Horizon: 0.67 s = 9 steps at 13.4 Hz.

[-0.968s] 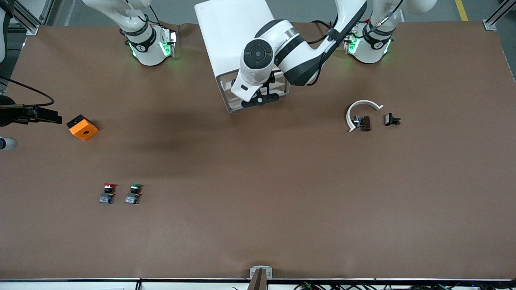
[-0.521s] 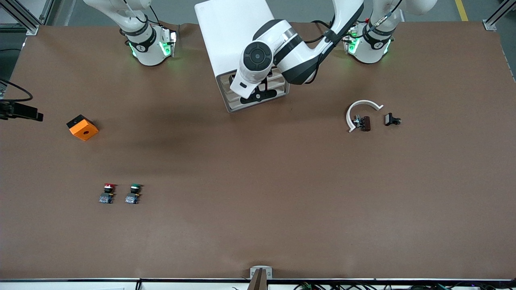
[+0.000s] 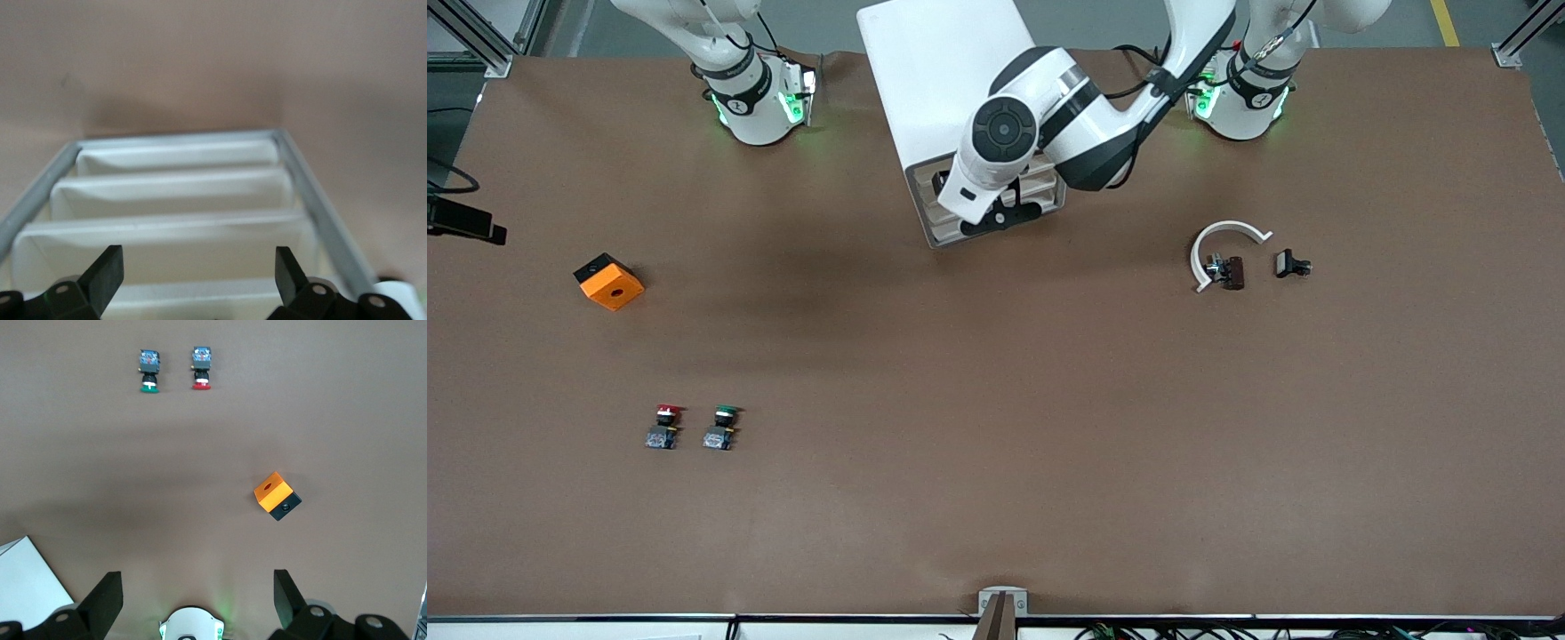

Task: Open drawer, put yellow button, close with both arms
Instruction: 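Push the drawer shut into the cabinet with the left gripper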

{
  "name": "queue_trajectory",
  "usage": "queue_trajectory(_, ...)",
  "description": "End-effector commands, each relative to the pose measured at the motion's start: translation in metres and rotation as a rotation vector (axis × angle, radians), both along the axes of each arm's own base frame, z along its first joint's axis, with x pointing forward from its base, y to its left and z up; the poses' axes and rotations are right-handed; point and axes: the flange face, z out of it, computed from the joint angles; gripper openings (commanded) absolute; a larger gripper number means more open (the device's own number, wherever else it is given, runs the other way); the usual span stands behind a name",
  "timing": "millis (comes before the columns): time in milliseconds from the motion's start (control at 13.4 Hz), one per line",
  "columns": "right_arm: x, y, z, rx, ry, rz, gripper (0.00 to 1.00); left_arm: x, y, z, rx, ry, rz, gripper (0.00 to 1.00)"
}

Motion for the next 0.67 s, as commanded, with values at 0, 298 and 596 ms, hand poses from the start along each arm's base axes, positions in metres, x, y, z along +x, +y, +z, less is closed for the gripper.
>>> queue_trajectory(0,-0.027,0.007,0.024,0.046,-0.037,0.0,1.0,0.06,0.044,0.036,-0.037,-0.055,0.087,1.0)
queue_trajectory(298,-0.038,-0.005,0.029,0.092,-0.051,-0.027,1.0,0.12,0.12,0.058,-0.054,-0.128,0.067,1.0)
queue_trajectory(596,-0.047,0.008,0.024,0.049,-0.076,0.01,1.0,0.153,0.195,0.074,-0.008,-0.194,-0.012,1.0)
